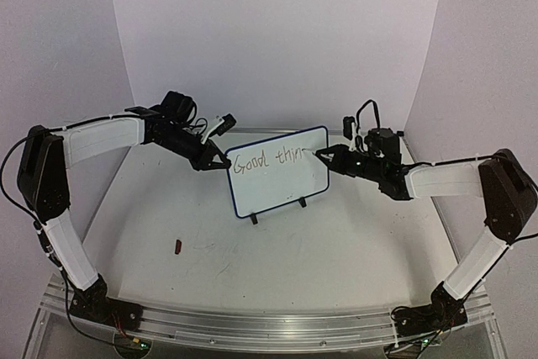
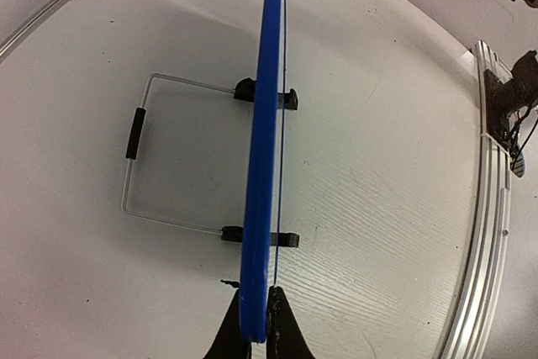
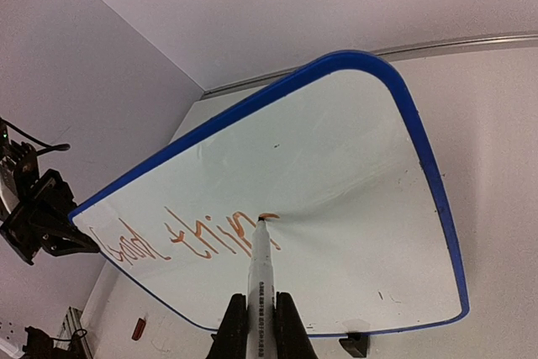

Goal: Write a sentence on the whiteboard

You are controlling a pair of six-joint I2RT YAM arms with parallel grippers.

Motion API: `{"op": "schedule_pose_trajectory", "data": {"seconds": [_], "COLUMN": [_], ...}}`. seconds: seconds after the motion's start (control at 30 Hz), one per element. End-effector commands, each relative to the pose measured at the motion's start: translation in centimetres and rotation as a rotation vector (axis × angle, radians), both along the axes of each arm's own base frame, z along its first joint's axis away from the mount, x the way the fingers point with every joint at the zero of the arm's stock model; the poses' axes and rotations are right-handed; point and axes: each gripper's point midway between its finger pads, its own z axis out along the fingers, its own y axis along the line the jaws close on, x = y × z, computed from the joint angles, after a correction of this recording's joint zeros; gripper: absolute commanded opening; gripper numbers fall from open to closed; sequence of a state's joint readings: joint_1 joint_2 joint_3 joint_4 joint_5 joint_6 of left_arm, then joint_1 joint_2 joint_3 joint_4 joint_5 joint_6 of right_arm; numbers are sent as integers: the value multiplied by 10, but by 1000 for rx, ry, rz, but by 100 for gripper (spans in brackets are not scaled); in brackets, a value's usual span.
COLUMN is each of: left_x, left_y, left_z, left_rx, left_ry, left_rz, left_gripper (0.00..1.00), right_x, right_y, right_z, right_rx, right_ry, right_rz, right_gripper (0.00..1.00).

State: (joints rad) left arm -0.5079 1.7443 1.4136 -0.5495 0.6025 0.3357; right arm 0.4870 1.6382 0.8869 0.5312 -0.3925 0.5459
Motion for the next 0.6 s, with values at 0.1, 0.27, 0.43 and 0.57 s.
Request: {"op": "schedule_pose_trajectory", "data": {"seconds": [0.1,0.27,0.43,0.57], "left_x": [0,1,1,1], "left_y": [17,17,17,17], "left_z": [-45,-45,-45,-44], "left_rx": [166,166,166,165], "left_ry": [35,35,34,33], "left_rz": [26,26,26,26], "left_gripper": [0,0,0,0], "right_x": [4,5,6,7], "right_y": [-5,-8,-9,-10], "right_z": [-7,-10,-12,-15], "right_rx": [-22,-32,-45,-53], "right_ry": [-5,3,12,20], "right_rz": [-27,-43,-51,-55], "right_gripper": [0,0,0,0]}}
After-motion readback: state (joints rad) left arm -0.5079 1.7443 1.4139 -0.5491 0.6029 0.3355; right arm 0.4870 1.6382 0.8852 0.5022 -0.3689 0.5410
